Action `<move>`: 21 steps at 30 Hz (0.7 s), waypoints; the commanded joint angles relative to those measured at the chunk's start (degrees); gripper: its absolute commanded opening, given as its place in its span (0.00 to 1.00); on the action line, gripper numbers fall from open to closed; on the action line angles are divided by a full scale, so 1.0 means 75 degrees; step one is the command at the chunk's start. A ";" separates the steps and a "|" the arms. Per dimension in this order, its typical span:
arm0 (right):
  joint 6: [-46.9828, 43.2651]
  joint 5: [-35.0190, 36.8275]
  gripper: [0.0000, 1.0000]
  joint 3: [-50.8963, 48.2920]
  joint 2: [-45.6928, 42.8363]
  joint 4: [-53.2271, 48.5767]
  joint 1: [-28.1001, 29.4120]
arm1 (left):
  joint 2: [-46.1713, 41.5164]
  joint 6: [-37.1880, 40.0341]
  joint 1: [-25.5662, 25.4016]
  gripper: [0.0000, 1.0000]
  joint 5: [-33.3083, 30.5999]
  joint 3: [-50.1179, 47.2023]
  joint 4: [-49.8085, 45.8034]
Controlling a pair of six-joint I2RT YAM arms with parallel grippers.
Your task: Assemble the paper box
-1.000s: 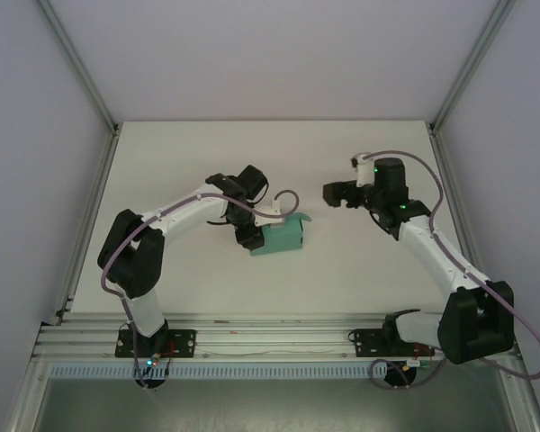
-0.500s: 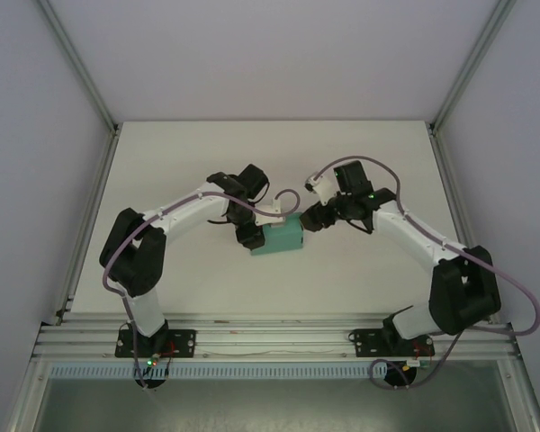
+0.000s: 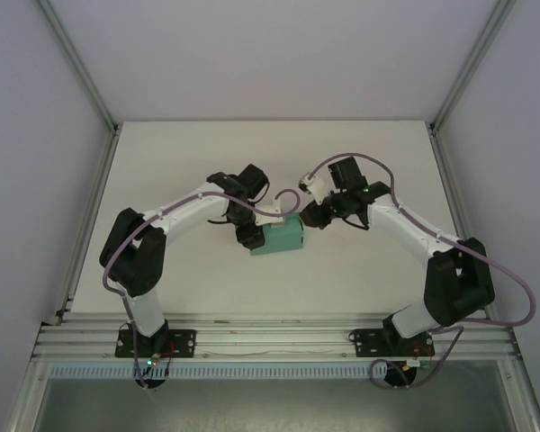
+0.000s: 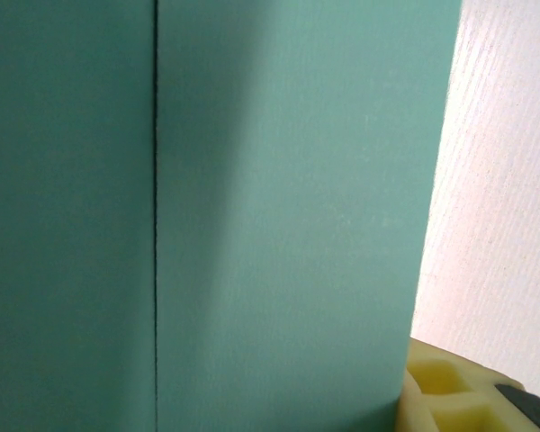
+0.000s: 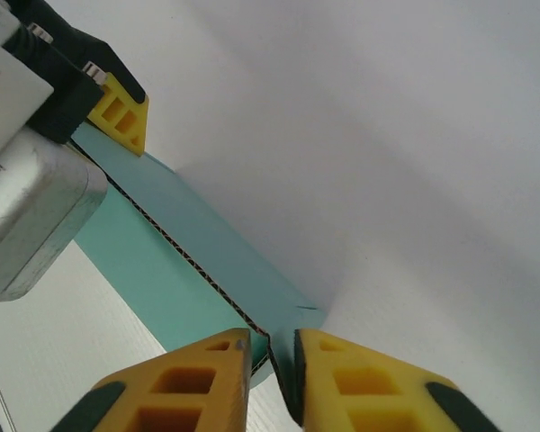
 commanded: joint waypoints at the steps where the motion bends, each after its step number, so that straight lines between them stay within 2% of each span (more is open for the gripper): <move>1: 0.0082 0.0134 0.17 0.0063 -0.0095 0.0019 0.0046 | 0.0209 0.0174 0.0075 0.46 0.0078 0.0088 -0.0265; 4: 0.0134 0.0352 0.16 0.0057 -0.0110 0.0080 0.0060 | 0.0209 0.0159 0.0078 0.45 0.0096 0.0104 -0.0265; 8: 0.0506 0.0363 0.00 0.0158 -0.0027 0.0078 0.0089 | 0.0159 0.0092 0.0083 0.46 0.0126 0.0058 -0.0156; 9: 0.0700 0.0290 0.00 0.0194 -0.0023 0.0085 0.0093 | 0.0156 0.0066 0.0078 0.46 0.0118 0.0053 -0.0102; 12: 0.2022 0.0373 0.00 0.0204 -0.0107 0.0438 0.0223 | 0.0156 -0.0072 0.0072 0.46 0.0035 0.0073 -0.0017; 17: 0.5231 0.1130 0.00 -0.0333 -0.0402 0.1403 0.0599 | 0.0180 -0.0200 0.0072 0.47 -0.0093 0.0069 0.0051; 19: 0.5971 0.1078 0.00 -0.0801 -0.0546 0.2021 0.0765 | 0.0196 -0.0260 0.0081 0.47 -0.0168 0.0067 0.0089; 21: 0.6176 0.1211 0.00 -0.1102 -0.0640 0.2263 0.0934 | 0.0185 -0.0272 0.0078 0.48 -0.0201 0.0065 0.0119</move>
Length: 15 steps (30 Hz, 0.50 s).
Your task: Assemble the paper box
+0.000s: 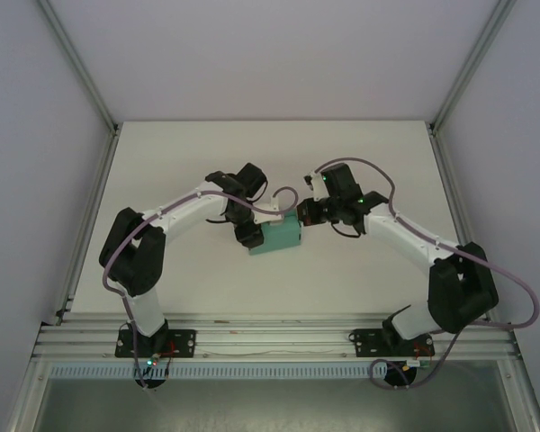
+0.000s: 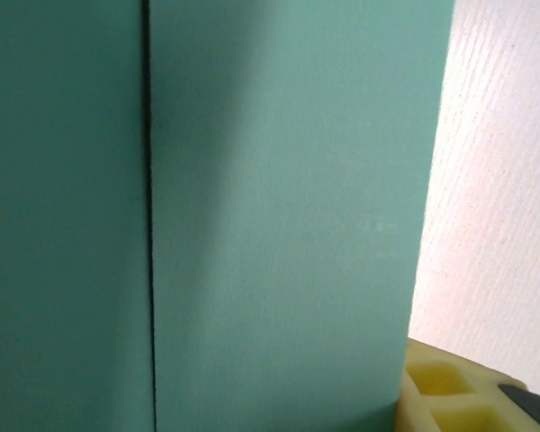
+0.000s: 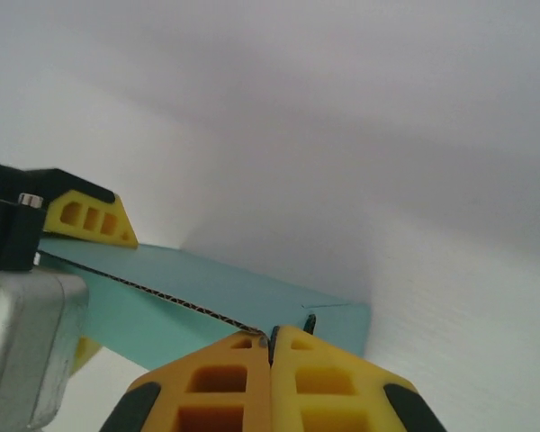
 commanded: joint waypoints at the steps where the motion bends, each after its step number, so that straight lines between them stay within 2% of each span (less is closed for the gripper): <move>1: 0.1426 0.0233 0.00 -0.0437 -0.0267 0.0799 0.0351 | 0.0191 -0.0072 -0.0014 0.48 -0.0123 0.0071 0.0114; 5: 0.0656 0.0760 0.00 -0.0889 -0.0387 0.1024 0.0356 | 0.0191 -0.0079 -0.0018 0.48 -0.0114 0.0070 0.0150; 10: -0.0695 0.1052 0.00 -0.1996 -0.0490 0.2004 0.0364 | 0.0121 -0.0142 -0.0019 0.51 -0.0134 -0.0025 0.0285; 15: -0.0571 0.0993 0.00 -0.2374 -0.0629 0.2478 0.0370 | 0.0054 -0.0208 -0.0015 0.55 -0.0192 -0.0004 0.0339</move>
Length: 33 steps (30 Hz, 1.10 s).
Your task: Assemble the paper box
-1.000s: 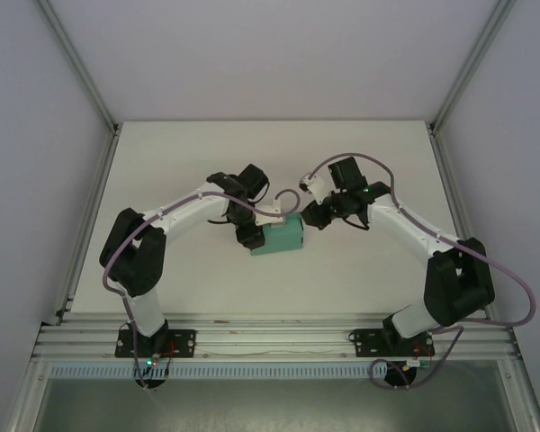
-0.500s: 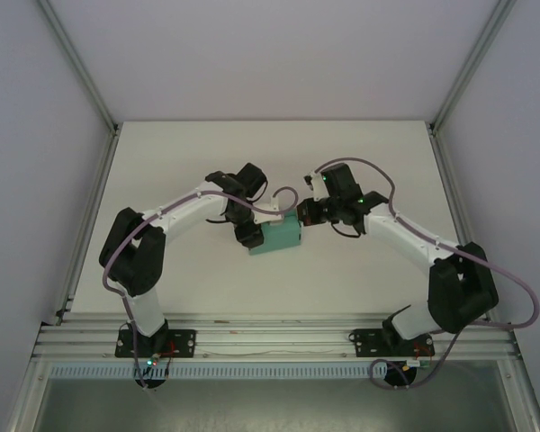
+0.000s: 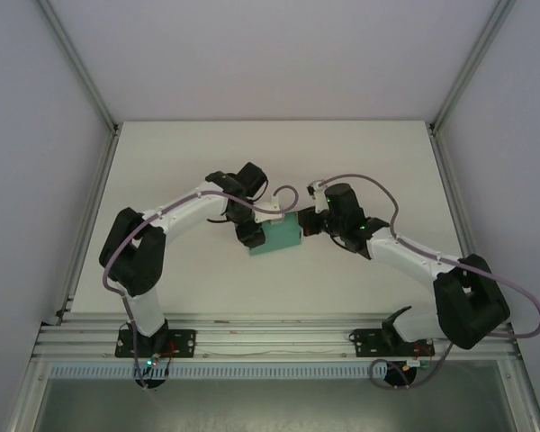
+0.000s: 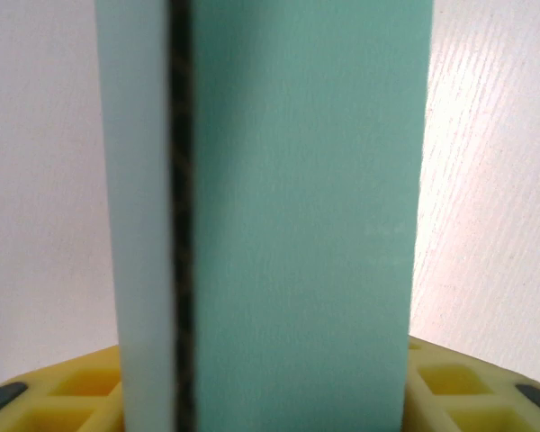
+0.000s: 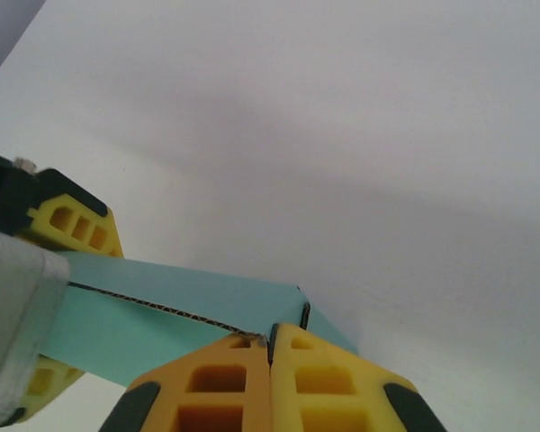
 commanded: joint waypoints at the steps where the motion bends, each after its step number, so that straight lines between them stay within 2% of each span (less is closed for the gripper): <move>1: -0.0053 0.0220 0.00 -0.0411 -0.0035 -0.0296 0.0090 | 0.0040 -0.0100 -0.0015 0.57 -0.0174 0.0026 0.0155; 4: 0.0263 0.0357 0.00 -0.0134 -0.0252 -0.0659 0.0089 | -0.0052 -0.0196 -0.0021 0.66 -0.0203 0.0106 0.0170; 7: 0.0458 0.0415 0.00 0.0195 -0.0361 -0.1198 0.0112 | -0.0278 -0.0296 -0.0018 0.86 -0.0112 0.0082 0.0323; 8: 0.0471 0.0452 0.00 0.0277 -0.0363 -0.1385 0.0129 | -0.0409 -0.0337 -0.0024 0.99 -0.0057 0.0039 0.0404; 16: 0.0728 0.1373 0.00 0.0625 -0.0208 -0.2011 0.0475 | -0.1663 -0.1532 -0.0027 1.00 -0.0607 -0.1023 0.1812; 21: 0.0762 0.2078 0.00 0.1011 0.0002 -0.2529 0.0864 | -0.2700 -0.3145 -0.0027 1.00 -0.1304 -0.1908 0.2619; 23: 0.0870 0.2186 0.00 0.1091 0.0037 -0.2590 0.0960 | -0.3113 -0.3774 -0.0033 0.96 -0.1510 -0.2281 0.2851; 25: 0.0938 0.2189 0.00 0.1127 0.0065 -0.2591 0.1002 | -0.3426 -0.4057 -0.0027 0.78 -0.1442 -0.2626 0.3067; 29: 0.1020 0.2211 0.00 0.1266 0.0178 -0.2723 0.1027 | -0.3708 -0.4286 -0.0027 0.61 -0.1238 -0.2937 0.3190; 33: 0.1036 0.2315 0.00 0.1365 0.0268 -0.2871 0.1043 | -0.3685 -0.4325 -0.0028 0.53 -0.1363 -0.2984 0.3088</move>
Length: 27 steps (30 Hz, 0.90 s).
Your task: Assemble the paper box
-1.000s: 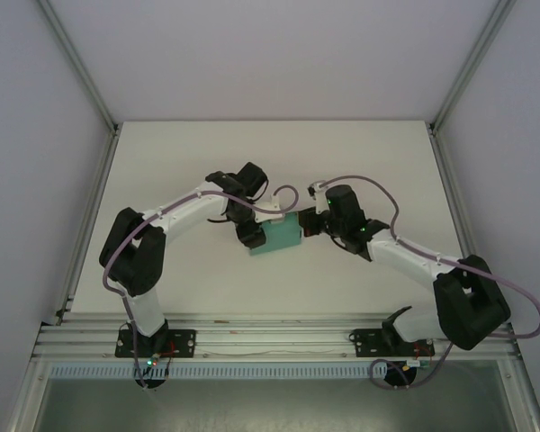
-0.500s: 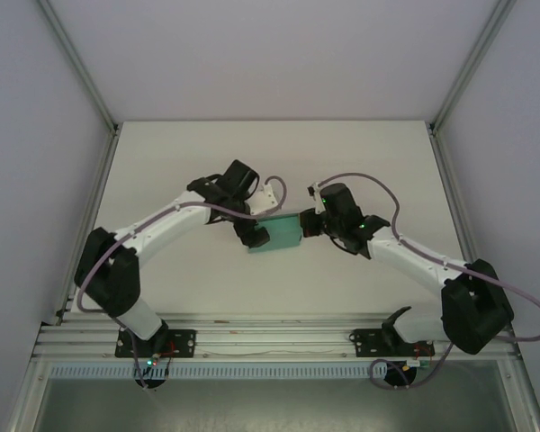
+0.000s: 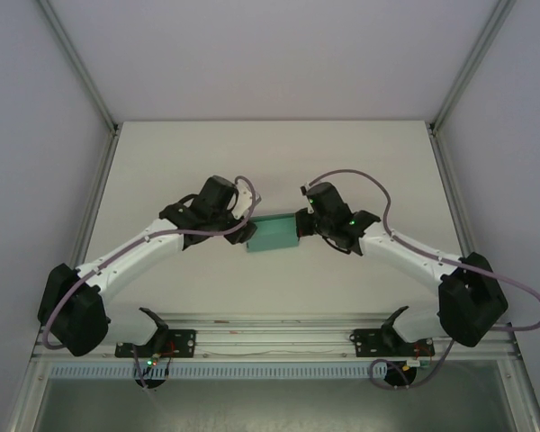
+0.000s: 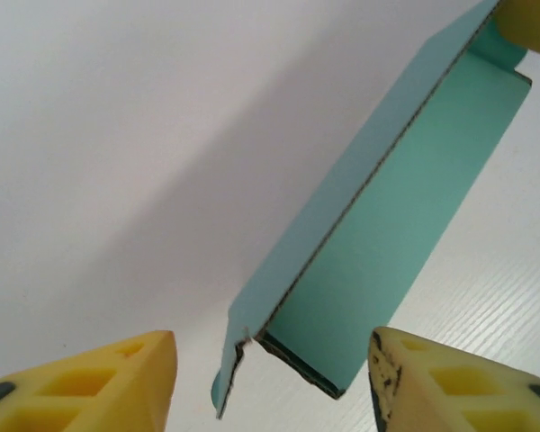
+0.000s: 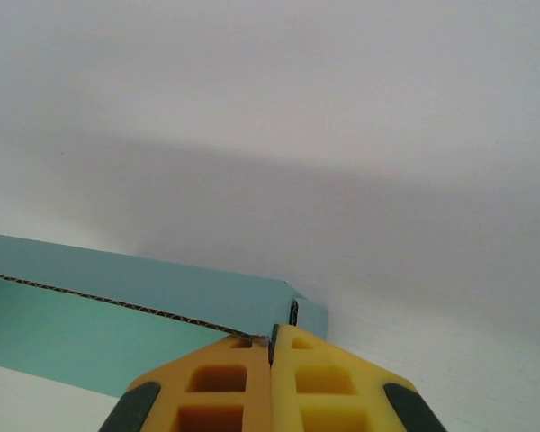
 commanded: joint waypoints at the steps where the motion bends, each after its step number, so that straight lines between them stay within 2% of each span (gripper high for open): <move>1: 0.0134 0.0269 0.00 0.0123 0.0137 -0.0607 0.0067 | -0.0057 -0.0346 -0.0013 0.50 -0.0284 -0.0128 0.0192; 4: 0.0110 0.0164 0.00 0.0121 0.0131 -0.0618 0.0072 | 0.0114 -0.0350 -0.0013 0.43 -0.0440 -0.0094 0.0185; 6: 0.0109 0.0164 0.00 0.0147 0.0130 -0.0652 0.0077 | 0.0235 -0.0338 -0.0013 0.43 -0.0431 -0.0076 0.0220; 7: 0.0110 0.0157 0.00 0.0149 0.0134 -0.0667 0.0082 | 0.0287 -0.0363 -0.0013 0.40 -0.0472 -0.0073 0.0236; 9: 0.0122 0.0142 0.00 0.0155 0.0130 -0.0686 0.0082 | 0.0354 -0.0411 -0.0013 0.29 -0.0515 -0.0034 0.0251; 12: 0.0097 0.0152 0.00 0.0164 0.0114 -0.0737 0.0082 | 0.0380 -0.0512 -0.0013 0.27 -0.0504 0.0036 0.0141; 15: 0.0118 0.0192 0.00 0.0164 0.0110 -0.0738 0.0091 | 0.0373 -0.0831 -0.0013 0.19 -0.0497 0.0013 0.0239; 17: 0.0157 0.0231 0.00 0.0204 0.0147 -0.0823 0.0105 | 0.0391 -0.1152 -0.0013 0.14 -0.0208 0.0107 0.0163; 24: 0.0557 0.0960 0.00 0.0217 0.0132 -0.1036 0.0398 | 0.0425 -0.2933 -0.0046 0.14 0.0276 0.0173 0.0215; 25: 0.0648 0.1065 0.00 0.0211 0.0162 -0.1063 0.0462 | 0.0466 -0.3266 -0.0051 0.08 0.0343 0.0201 0.0241; 27: 0.0848 0.1330 0.00 0.0236 0.0222 -0.1108 0.0630 | 0.0573 -0.3937 -0.0049 0.05 0.0421 0.0272 0.0205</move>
